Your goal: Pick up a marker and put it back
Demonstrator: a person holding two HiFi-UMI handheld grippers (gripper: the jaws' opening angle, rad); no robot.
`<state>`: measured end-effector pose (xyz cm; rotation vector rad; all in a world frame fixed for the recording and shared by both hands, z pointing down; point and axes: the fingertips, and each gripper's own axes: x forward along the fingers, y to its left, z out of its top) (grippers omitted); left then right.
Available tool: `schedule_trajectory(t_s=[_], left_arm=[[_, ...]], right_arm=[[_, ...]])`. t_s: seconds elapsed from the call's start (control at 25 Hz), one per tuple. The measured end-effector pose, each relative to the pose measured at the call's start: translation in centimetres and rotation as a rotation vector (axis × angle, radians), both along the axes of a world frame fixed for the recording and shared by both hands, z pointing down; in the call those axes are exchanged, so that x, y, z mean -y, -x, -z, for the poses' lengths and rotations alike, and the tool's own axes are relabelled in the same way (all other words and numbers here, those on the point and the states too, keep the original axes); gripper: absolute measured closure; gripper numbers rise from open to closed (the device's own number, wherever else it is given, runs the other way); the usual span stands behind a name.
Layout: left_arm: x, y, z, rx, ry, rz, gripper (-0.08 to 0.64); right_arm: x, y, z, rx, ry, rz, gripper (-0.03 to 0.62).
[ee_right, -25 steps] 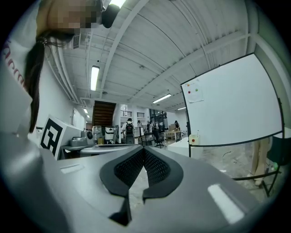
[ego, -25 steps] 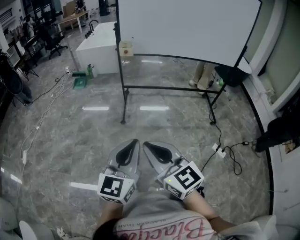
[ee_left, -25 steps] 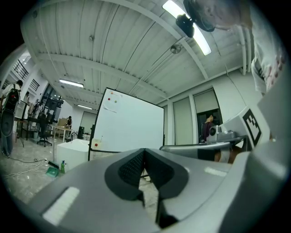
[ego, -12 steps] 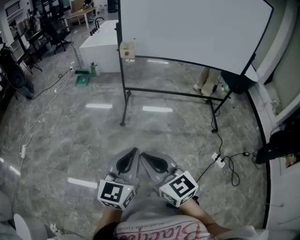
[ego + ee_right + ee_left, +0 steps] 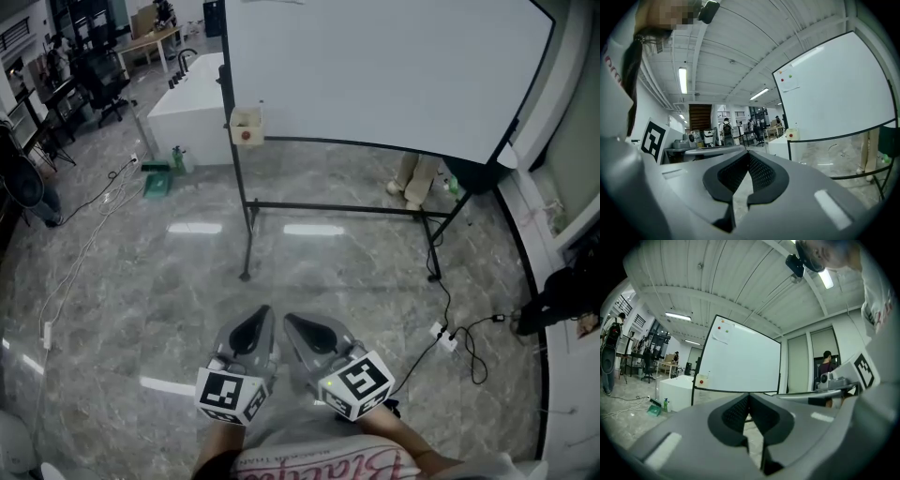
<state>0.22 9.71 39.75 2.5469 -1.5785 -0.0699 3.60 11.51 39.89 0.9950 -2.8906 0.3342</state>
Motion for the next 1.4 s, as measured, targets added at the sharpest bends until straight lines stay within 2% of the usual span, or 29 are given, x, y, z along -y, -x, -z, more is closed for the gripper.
schedule_trajectory(t_s=[0.36,0.52,0.64,0.96,1.12,1.4], left_arm=[[12.6,4.2,1.5,-0.025,-0.035,-0.032,0.561],[16.5,5.1,1.7,-0.035,-0.052,-0.091,0.561],[18.6,5.9,1.1,-0.050,-0.035,-0.102,0.561],[23.9,7.0,-1.5,-0.069,0.037,-0.106,0.561],[27.4,8.0,-2.2,-0.071,0.057,-0.084,0.561],[35.2,8.8,-1.3,-0.054,0.053,-0.053,0.561]], right_arm=[[12.5,4.4,1.2,-0.008,-0.032,-0.033,0.591],[17.1,6.3,1.8,-0.022,-0.067,-0.050,0.591],[19.5,7.2,1.6,-0.036,-0.077,-0.065,0.591],[25.6,7.1,-0.9,-0.009,0.019,-0.105,0.591],[29.8,7.4,-1.3,-0.021,0.027,-0.093,0.591],[38.8,7.4,-0.4,0.016,0.024,-0.094,0.591]])
